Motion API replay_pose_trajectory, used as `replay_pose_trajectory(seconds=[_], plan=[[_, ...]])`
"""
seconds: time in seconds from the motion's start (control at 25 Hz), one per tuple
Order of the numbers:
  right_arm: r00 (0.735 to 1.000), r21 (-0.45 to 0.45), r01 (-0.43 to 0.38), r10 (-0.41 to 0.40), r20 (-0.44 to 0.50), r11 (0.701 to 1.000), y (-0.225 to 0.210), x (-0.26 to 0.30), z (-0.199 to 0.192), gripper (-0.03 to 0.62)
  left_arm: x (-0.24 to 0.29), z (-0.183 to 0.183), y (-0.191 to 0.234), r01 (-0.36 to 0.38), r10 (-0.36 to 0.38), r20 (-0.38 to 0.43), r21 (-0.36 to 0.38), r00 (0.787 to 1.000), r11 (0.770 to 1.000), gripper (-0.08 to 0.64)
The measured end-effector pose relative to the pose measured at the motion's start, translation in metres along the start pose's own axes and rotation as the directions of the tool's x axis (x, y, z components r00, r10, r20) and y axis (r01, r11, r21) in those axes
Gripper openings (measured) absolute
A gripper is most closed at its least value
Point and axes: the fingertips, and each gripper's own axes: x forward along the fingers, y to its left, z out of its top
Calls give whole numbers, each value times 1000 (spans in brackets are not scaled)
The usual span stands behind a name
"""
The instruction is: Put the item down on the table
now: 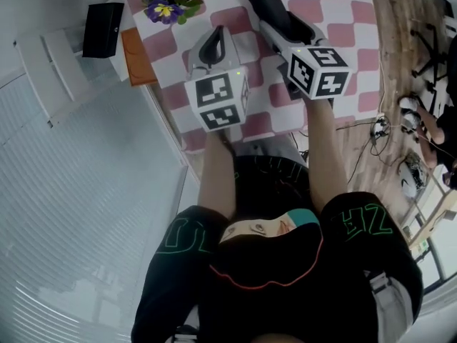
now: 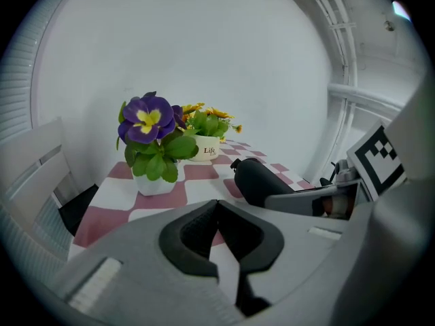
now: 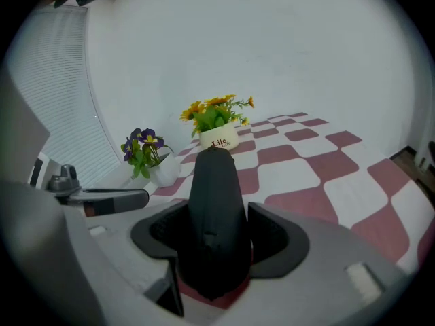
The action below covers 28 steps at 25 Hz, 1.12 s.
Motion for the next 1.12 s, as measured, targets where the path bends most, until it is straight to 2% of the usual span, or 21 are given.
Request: replay_pose_trajectory(seconds=[0.24, 0.36, 0.56, 0.76, 1.0, 1.12], plan=[[998, 45, 57, -58, 17, 997, -6, 0, 1, 275, -6, 5, 12, 0, 0, -3, 21, 1000, 1000, 8], [997, 69, 64, -67, 38, 996, -8, -4, 5, 307, -9, 7, 13, 11, -11, -1, 30, 1000, 999, 8], [990, 73, 117, -123, 73, 990, -13, -22, 11, 307, -17, 12, 12, 36, -37, 14, 45, 999, 998, 8], [973, 89, 155, -167, 160, 984, -5, -48, 23, 305, -32, 25, 11, 62, -65, 52, 58, 997, 996, 8], [928, 55, 248, -254, 271, 967, 8, -91, 43, 5, -57, 50, 12, 74, -82, 127, 67, 988, 995, 8], [913, 5, 275, -263, 313, 961, 19, -109, 58, 5, -73, 73, 9, 76, -90, 185, 82, 979, 994, 8]])
